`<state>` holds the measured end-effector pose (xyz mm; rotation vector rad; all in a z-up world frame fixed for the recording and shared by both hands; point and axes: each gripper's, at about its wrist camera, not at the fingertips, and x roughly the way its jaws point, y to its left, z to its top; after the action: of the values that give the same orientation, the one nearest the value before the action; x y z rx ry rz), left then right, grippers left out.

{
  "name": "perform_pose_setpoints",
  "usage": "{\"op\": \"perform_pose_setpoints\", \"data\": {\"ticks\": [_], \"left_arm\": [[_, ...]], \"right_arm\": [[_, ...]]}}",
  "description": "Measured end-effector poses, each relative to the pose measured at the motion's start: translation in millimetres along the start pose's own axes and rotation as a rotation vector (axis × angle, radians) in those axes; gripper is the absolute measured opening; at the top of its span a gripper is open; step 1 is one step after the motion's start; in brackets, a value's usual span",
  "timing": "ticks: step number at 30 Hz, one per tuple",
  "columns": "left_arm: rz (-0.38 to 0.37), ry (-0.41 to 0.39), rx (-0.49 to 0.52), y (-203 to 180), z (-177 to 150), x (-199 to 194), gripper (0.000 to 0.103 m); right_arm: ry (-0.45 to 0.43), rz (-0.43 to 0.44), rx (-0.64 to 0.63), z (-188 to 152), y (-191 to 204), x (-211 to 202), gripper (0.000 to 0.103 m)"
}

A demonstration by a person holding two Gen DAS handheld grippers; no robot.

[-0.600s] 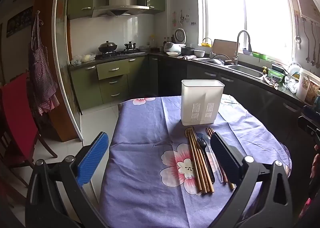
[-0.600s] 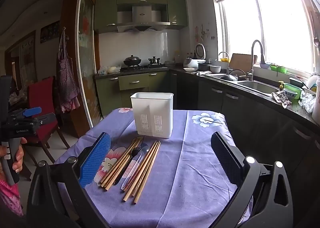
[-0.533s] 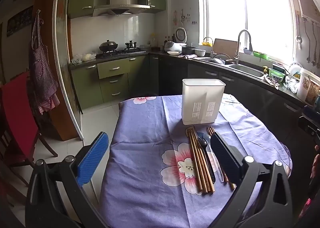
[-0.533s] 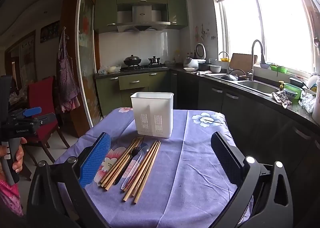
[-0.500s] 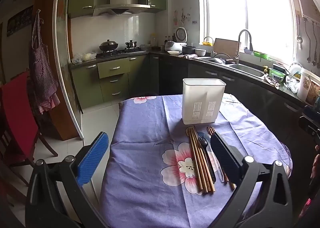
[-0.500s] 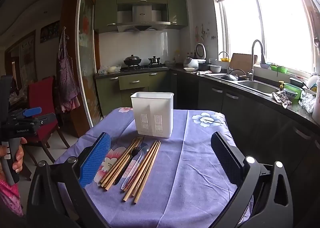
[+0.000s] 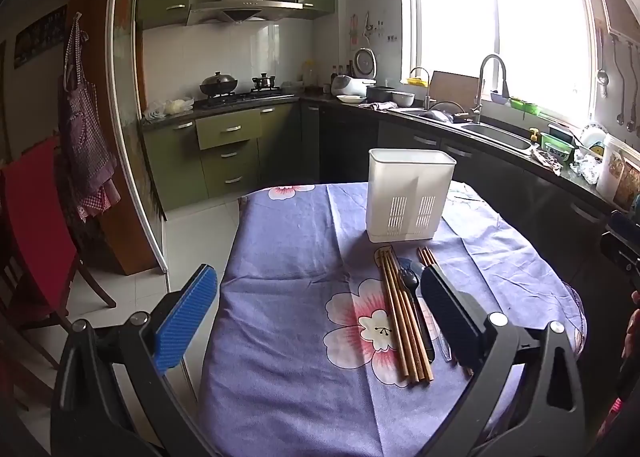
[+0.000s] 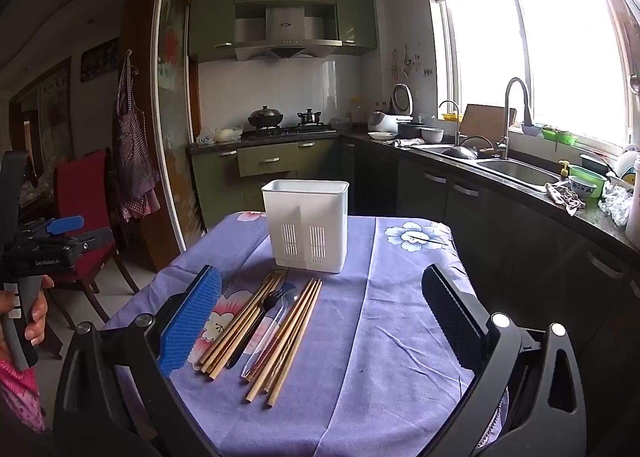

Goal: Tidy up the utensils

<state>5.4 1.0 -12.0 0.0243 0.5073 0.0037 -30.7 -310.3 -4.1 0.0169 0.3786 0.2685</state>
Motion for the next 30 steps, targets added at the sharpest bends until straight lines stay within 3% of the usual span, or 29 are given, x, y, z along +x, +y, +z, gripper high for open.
{"op": "perform_pose_setpoints", "data": {"ticks": [30], "left_arm": [[-0.001,0.012,0.000,1.3,-3.9,5.2,0.097]], "right_arm": [[0.020,0.004,-0.005,-4.6,5.6,6.2,0.099]]}}
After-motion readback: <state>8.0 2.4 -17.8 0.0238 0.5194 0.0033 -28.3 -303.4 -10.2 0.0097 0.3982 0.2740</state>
